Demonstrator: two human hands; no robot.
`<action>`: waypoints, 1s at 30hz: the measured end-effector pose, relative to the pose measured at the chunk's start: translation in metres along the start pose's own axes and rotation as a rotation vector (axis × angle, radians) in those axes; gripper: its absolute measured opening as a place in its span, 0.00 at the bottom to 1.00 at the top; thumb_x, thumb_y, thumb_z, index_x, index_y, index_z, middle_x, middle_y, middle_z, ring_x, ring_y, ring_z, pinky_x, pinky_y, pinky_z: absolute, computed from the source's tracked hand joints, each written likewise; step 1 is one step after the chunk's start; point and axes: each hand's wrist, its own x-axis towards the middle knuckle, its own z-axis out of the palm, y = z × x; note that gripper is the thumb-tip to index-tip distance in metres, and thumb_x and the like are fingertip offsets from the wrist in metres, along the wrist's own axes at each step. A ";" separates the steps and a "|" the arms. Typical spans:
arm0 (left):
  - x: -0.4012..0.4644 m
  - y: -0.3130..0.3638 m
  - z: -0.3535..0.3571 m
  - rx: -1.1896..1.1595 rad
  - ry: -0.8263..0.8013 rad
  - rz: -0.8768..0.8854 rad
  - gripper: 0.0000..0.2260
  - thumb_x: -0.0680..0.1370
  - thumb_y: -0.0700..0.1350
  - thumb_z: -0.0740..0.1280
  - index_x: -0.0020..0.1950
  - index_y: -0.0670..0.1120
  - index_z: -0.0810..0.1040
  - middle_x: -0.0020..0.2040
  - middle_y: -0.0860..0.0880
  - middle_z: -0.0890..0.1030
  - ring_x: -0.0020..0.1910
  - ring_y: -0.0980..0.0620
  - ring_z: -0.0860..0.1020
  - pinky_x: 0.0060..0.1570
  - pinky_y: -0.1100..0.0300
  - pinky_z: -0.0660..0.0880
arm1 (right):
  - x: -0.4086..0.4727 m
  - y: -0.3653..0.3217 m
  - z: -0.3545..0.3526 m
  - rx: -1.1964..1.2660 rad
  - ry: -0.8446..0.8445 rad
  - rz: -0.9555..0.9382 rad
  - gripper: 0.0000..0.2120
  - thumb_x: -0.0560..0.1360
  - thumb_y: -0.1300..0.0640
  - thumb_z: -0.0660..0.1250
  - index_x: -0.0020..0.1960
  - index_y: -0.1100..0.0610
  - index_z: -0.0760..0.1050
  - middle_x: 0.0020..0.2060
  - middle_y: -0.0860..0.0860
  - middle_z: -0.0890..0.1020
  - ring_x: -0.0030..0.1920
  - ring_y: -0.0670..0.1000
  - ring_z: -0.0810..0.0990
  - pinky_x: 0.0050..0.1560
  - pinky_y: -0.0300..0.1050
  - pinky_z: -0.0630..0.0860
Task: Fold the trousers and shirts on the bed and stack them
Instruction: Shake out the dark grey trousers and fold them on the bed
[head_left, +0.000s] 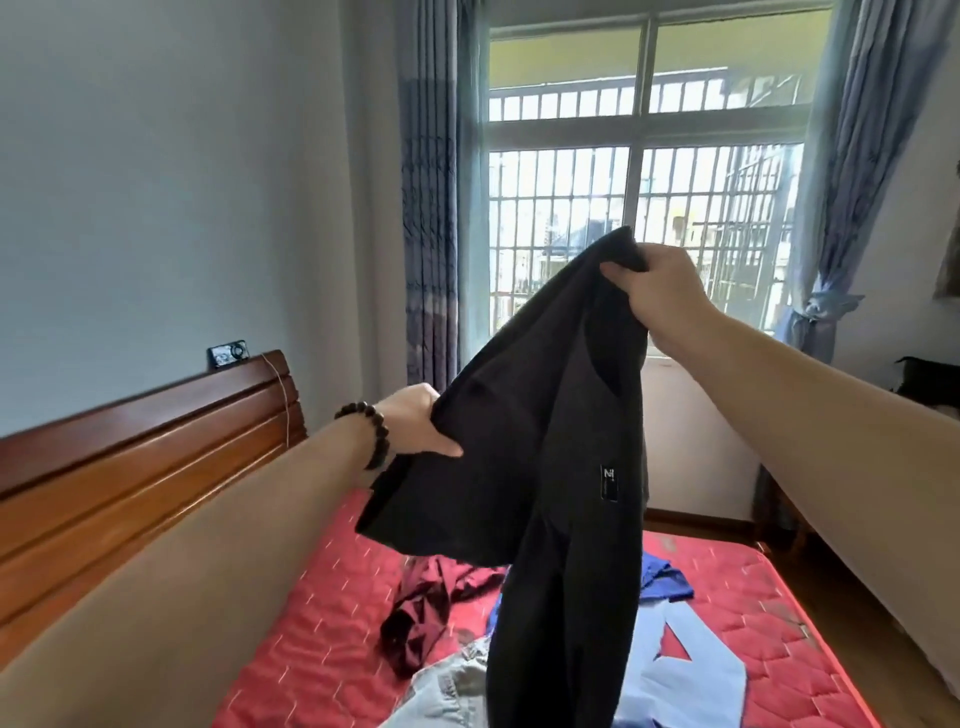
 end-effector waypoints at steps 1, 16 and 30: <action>-0.007 -0.011 0.006 -0.023 -0.012 -0.024 0.04 0.68 0.43 0.76 0.39 0.49 0.83 0.39 0.54 0.84 0.33 0.66 0.79 0.34 0.71 0.73 | 0.001 0.004 0.002 -0.015 -0.003 0.004 0.01 0.74 0.57 0.70 0.45 0.53 0.80 0.41 0.51 0.83 0.45 0.54 0.82 0.50 0.53 0.79; -0.068 -0.068 -0.057 -0.052 0.260 -0.077 0.06 0.72 0.49 0.74 0.41 0.47 0.83 0.35 0.53 0.83 0.36 0.58 0.81 0.35 0.65 0.76 | -0.015 0.069 -0.001 0.214 -0.169 0.265 0.05 0.75 0.63 0.69 0.48 0.54 0.80 0.45 0.54 0.84 0.42 0.52 0.84 0.49 0.50 0.80; -0.097 -0.057 -0.050 -1.092 0.408 -0.200 0.12 0.70 0.36 0.72 0.53 0.36 0.81 0.49 0.39 0.84 0.43 0.47 0.84 0.40 0.57 0.81 | -0.028 0.086 0.003 0.383 -0.043 0.456 0.05 0.72 0.58 0.71 0.46 0.58 0.81 0.42 0.54 0.86 0.43 0.55 0.85 0.45 0.52 0.82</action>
